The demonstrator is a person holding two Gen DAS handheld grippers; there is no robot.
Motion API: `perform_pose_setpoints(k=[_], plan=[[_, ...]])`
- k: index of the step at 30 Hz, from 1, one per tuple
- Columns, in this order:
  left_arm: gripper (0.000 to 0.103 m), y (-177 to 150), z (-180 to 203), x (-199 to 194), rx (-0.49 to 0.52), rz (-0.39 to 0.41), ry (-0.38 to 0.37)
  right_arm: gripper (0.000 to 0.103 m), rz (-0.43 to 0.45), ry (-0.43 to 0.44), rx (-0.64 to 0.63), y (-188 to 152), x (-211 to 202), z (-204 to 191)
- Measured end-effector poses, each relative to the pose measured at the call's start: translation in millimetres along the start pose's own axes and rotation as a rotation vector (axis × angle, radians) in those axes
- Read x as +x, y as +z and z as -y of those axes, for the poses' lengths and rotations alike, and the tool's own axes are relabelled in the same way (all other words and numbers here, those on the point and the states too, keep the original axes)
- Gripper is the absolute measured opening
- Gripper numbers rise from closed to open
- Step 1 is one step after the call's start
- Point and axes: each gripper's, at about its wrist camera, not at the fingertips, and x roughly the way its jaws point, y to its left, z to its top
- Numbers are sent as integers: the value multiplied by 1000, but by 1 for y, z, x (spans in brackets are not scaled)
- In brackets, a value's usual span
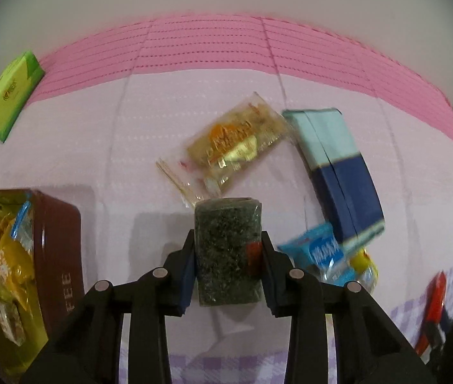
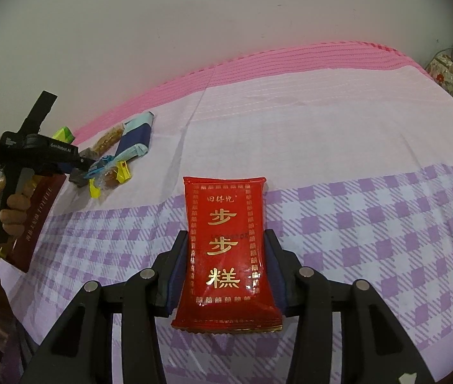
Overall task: Organize snacks
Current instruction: 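Grasp the grey-green block with the left gripper and lift it, then carry the grey-green block into the gold tray and open the left gripper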
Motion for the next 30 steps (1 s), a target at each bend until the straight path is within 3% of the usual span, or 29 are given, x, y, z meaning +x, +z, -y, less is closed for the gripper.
perform_pose_setpoints(k=[9,16,24,30], plan=[[36,-73,-18,-69,-25,28,-105,44,-3,-20,-10,-1,3,-6],[36,-122,-47,-120,-52,79,-131,44,-2,-47,-16,-2,7,-11],[36,-146,-103,-156,-122,191,-41,44,-5,-75,-28,-2,10,-16],[36,-153,-161,-153,-198,207,17,44,-10,-97,-42,-2,13,-20]])
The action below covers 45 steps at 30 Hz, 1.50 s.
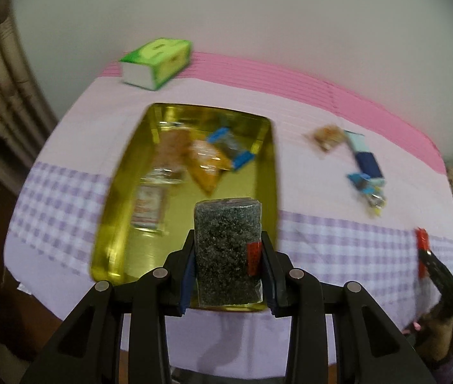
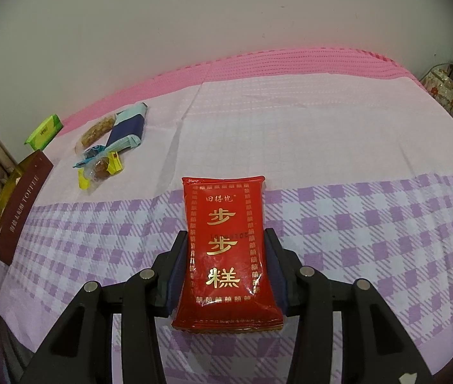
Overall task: Organize snacks
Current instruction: 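Carry the grey-green block into the gold tray and open the left gripper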
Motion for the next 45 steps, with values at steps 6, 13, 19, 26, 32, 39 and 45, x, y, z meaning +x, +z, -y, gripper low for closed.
perform_pose_setpoints(k=[6,13,19,26,32,39,45], plan=[[36,5,-25,18,-8,1,26,45,-5,-22,-18,0,2,-5],[36,9,-26,39,21,-8,61,47,-8,-29,-29,0,3,-7],[36,8,-20,50,66,-8,91,47,-9,-37,-37,0,3,-6],[36,8,-18,57,92,-10,125,49,-11,-41,-43,0,4,-7],[36,8,-20,63,94,-29,134,49,-11,-44,-45,0,4,-8],[36,6,-19,72,114,-49,157,49,-11,-44,-44,0,4,-8],[36,5,-18,72,119,-48,163,49,-11,-46,-44,0,4,-9]])
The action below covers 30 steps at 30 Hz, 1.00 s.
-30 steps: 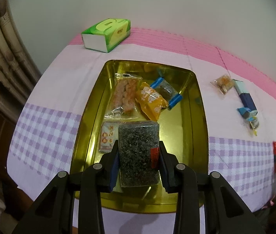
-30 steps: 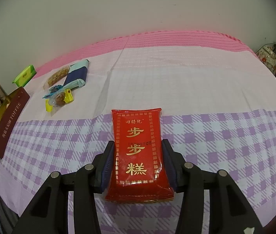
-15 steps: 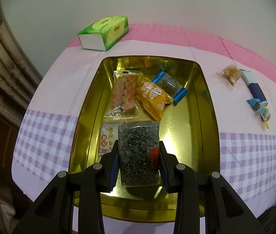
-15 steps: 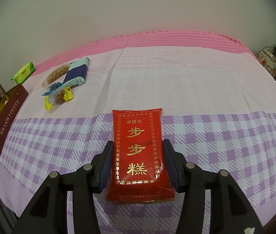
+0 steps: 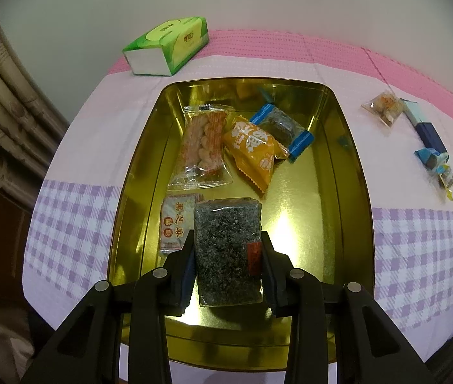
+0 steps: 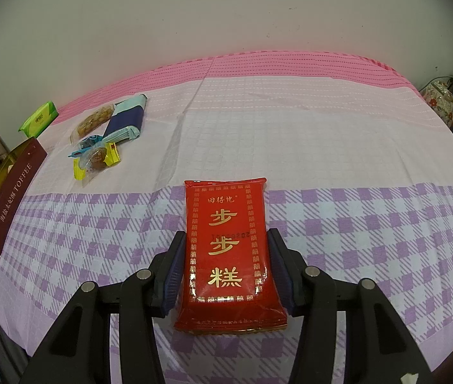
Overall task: Organize snacks
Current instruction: 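Carry the grey-green block into the gold tray and open the left gripper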
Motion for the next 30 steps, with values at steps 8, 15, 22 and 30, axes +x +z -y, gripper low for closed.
perform_pose_setpoints(k=[8,15,22,30], plan=[[36,-1,-1,2,-1,-5,4,49,0,-2,-1,0,0,0],[36,0,-3,5,0,-12,13,49,-1,-3,-1,0,0,-1],[37,0,-2,6,2,-20,19,49,-1,-5,-1,0,0,-1],[37,1,-2,-1,10,11,38,49,-1,-8,-2,0,1,-2]])
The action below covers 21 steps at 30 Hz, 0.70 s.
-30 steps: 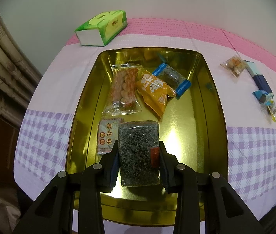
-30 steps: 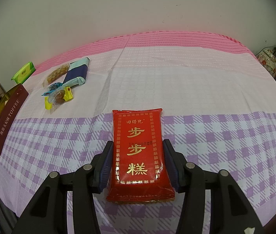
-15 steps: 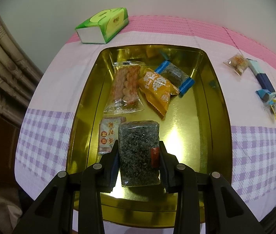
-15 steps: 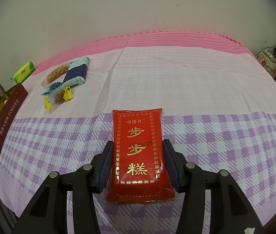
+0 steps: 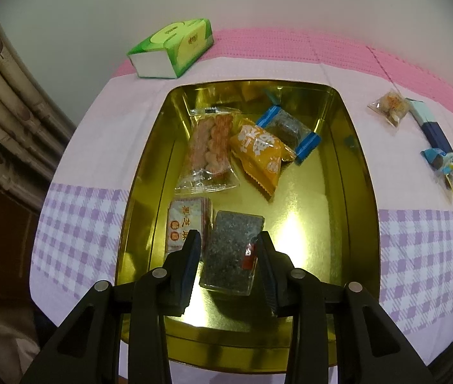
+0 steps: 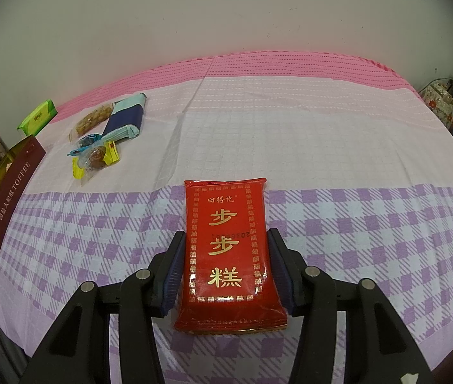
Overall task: Organize snacks
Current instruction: 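Carry the grey-green block into the gold tray and open the left gripper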
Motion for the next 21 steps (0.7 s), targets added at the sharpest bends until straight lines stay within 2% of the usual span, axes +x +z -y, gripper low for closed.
perform_pose_setpoints(k=[6,12,21], plan=[[37,1,-1,-2,-1,4,28,49,0,-1,0,0,0,0],[38,1,-12,-17,-50,34,58,49,-1,-5,-1,0,1,-1],[39,-21,-15,-70,-92,142,84,43,-4,-12,-7,0,-1,0]])
